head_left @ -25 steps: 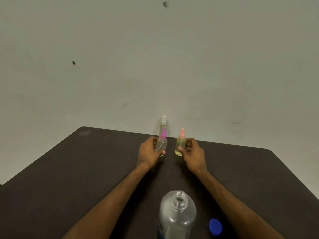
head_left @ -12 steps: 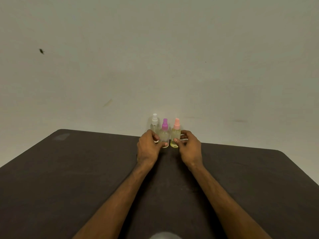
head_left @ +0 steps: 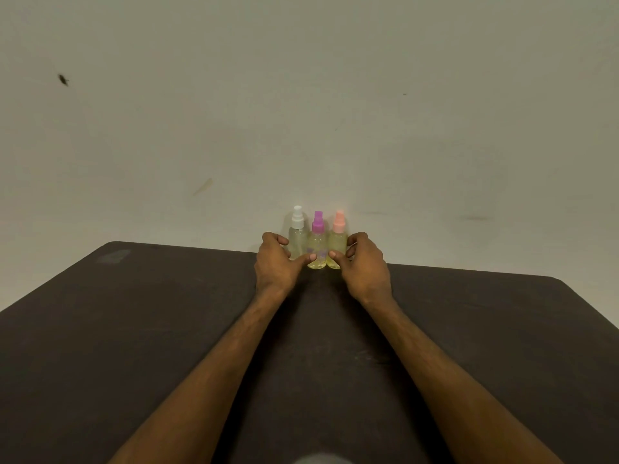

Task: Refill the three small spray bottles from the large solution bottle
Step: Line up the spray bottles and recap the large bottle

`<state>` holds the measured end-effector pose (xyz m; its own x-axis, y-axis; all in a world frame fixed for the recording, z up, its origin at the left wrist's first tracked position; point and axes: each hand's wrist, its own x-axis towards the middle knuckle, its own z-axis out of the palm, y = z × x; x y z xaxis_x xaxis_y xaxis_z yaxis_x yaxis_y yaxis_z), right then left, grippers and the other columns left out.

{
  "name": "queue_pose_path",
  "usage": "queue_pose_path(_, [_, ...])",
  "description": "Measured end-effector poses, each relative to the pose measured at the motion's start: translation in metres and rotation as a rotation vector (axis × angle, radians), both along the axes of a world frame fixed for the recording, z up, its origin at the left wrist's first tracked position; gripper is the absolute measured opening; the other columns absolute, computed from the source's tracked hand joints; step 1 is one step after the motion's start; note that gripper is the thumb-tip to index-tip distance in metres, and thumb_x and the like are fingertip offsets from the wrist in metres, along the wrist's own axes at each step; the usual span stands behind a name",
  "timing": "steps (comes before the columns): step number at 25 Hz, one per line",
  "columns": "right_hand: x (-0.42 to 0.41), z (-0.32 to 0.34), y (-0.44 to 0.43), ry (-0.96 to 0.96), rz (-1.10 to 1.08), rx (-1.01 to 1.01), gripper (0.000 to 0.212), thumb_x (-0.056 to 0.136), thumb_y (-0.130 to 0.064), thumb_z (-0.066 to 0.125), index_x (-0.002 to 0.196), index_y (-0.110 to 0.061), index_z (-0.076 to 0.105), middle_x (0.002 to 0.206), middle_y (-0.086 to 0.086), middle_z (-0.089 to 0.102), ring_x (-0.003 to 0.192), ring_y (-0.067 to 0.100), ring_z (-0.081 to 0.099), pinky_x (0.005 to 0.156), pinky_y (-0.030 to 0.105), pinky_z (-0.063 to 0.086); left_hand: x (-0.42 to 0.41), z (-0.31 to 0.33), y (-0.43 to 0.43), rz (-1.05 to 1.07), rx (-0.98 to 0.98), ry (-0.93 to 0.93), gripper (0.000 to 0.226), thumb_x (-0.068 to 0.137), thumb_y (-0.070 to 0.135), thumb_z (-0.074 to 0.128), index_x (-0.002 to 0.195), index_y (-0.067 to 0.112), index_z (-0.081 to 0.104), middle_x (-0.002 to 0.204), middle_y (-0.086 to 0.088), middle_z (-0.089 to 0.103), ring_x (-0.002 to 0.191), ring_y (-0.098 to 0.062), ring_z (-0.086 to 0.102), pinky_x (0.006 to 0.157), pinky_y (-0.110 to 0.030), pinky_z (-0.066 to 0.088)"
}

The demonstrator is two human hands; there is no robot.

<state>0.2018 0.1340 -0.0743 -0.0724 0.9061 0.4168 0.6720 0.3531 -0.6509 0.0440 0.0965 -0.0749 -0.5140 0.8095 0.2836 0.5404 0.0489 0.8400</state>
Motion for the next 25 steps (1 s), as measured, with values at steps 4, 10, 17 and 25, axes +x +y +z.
queue_pose_path(4, [0.001, 0.002, -0.002, -0.045, 0.008, 0.007, 0.049, 0.084, -0.053, 0.068, 0.115, -0.018, 0.051, 0.102, -0.003, 0.061, 0.088, 0.014, 0.06, 0.071, 0.032, 0.051, -0.003, 0.0, -0.001, 0.002, 0.028, 0.046, 0.07, 0.066, 0.046, 0.089, 0.114, 0.012, 0.052, 0.106, -0.004, 0.063, 0.091, -0.02, 0.064, 0.075, -0.036, 0.057])
queue_pose_path(10, [0.0, -0.002, 0.0, -0.14, -0.008, 0.038, 0.046, 0.084, -0.051, 0.068, 0.112, -0.019, 0.05, 0.099, -0.003, 0.061, 0.089, 0.016, 0.059, 0.066, 0.03, 0.044, -0.005, 0.0, -0.003, -0.029, 0.007, 0.012, 0.059, 0.071, 0.029, 0.089, 0.115, 0.013, 0.054, 0.111, -0.006, 0.067, 0.092, -0.022, 0.067, 0.075, -0.046, 0.061])
queue_pose_path(17, [-0.015, -0.002, -0.004, -0.372, -0.139, 0.081, 0.079, 0.075, -0.078, 0.056, 0.12, -0.014, 0.045, 0.112, 0.004, 0.058, 0.101, 0.026, 0.058, 0.073, 0.039, 0.05, -0.009, 0.001, -0.007, -0.002, -0.01, 0.129, 0.047, 0.08, 0.03, 0.082, 0.116, 0.012, 0.056, 0.108, -0.004, 0.07, 0.095, -0.021, 0.067, 0.075, -0.03, 0.051])
queue_pose_path(25, [-0.014, -0.002, -0.002, -0.364, -0.129, 0.084, 0.073, 0.078, -0.071, 0.06, 0.119, -0.013, 0.044, 0.114, 0.006, 0.057, 0.102, 0.026, 0.055, 0.073, 0.04, 0.049, -0.011, 0.001, -0.005, -0.011, -0.021, 0.1, 0.049, 0.081, 0.028, 0.082, 0.119, 0.011, 0.056, 0.112, -0.006, 0.07, 0.099, -0.021, 0.068, 0.085, -0.036, 0.055])
